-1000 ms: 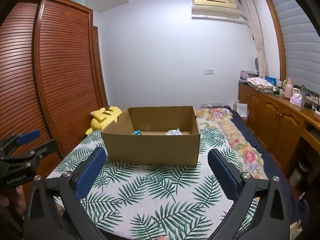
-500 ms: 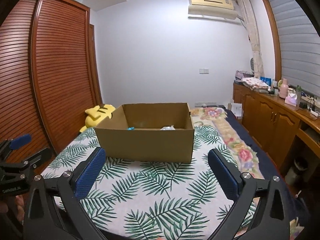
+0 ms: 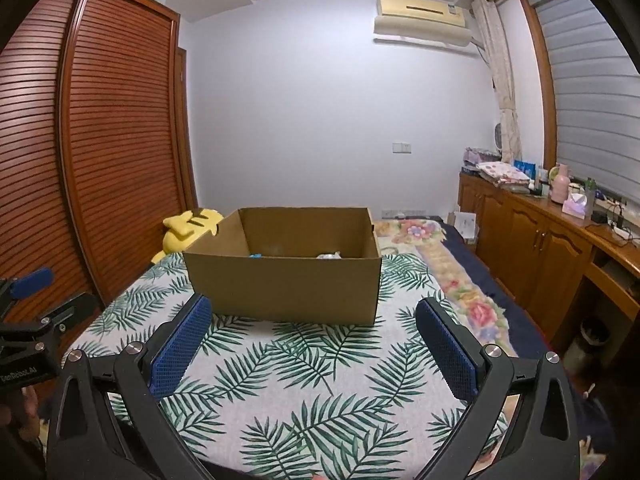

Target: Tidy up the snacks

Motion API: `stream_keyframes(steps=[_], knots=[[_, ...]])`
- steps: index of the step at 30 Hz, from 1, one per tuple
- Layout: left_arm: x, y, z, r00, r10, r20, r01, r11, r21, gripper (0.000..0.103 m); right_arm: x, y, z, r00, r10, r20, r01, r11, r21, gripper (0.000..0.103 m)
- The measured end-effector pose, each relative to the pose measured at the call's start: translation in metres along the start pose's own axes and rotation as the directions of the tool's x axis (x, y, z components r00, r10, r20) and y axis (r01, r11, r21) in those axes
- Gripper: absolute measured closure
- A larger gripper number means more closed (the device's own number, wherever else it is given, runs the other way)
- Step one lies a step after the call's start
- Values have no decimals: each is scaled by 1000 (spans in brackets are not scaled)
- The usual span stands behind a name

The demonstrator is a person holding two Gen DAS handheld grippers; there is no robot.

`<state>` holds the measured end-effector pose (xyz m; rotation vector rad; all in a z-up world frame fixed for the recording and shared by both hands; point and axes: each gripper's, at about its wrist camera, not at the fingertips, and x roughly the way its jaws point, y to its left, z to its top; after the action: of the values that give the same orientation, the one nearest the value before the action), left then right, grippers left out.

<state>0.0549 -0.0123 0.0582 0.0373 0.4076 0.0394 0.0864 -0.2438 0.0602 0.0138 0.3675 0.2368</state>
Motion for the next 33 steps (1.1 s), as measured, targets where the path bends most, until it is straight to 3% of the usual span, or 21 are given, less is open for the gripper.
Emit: stream_keyframes(steps=[33], knots=[[-1,5,-4,1000,8,1,-8,1000,-7,7,1,0,-4,1000,-4,-9,4,1000,-3,0]])
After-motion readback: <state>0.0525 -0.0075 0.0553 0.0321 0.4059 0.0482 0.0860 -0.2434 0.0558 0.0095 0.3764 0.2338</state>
